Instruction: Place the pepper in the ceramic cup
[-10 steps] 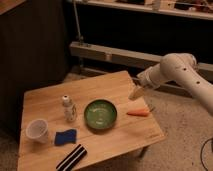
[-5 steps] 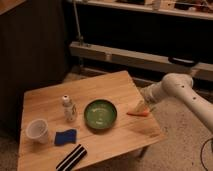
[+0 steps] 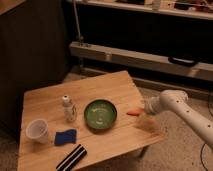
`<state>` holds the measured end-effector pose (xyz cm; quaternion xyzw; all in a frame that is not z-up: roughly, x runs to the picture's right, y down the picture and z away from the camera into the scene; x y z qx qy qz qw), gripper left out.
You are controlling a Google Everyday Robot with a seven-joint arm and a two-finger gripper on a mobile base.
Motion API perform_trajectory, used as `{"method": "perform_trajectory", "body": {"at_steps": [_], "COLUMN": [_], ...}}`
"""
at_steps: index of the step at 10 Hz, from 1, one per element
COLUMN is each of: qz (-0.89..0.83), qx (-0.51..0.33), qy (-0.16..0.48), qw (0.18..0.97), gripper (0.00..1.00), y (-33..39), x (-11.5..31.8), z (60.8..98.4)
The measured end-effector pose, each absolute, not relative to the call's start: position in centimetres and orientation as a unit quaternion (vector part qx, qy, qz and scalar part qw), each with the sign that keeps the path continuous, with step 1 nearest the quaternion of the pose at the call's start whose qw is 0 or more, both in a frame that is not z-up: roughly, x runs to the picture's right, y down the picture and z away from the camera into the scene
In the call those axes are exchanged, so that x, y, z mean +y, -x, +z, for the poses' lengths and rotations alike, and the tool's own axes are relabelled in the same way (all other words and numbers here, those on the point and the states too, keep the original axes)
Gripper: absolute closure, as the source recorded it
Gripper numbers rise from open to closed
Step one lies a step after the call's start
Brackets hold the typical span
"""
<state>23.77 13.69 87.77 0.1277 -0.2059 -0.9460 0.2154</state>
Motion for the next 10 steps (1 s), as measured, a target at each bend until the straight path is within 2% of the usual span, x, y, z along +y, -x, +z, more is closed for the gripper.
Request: {"method": "perform_trajectory", "body": {"at_steps": [3, 10], "qz": [-0.955, -0.939], "qx": [-0.192, -0.230], "qy": [-0.104, -0.133], "qw": [0.203, 0.218], "gripper": [0.20, 0.20], "y": [-26.2, -26.1], "x": [13.7, 14.0], "z": [88.3, 88.3]}}
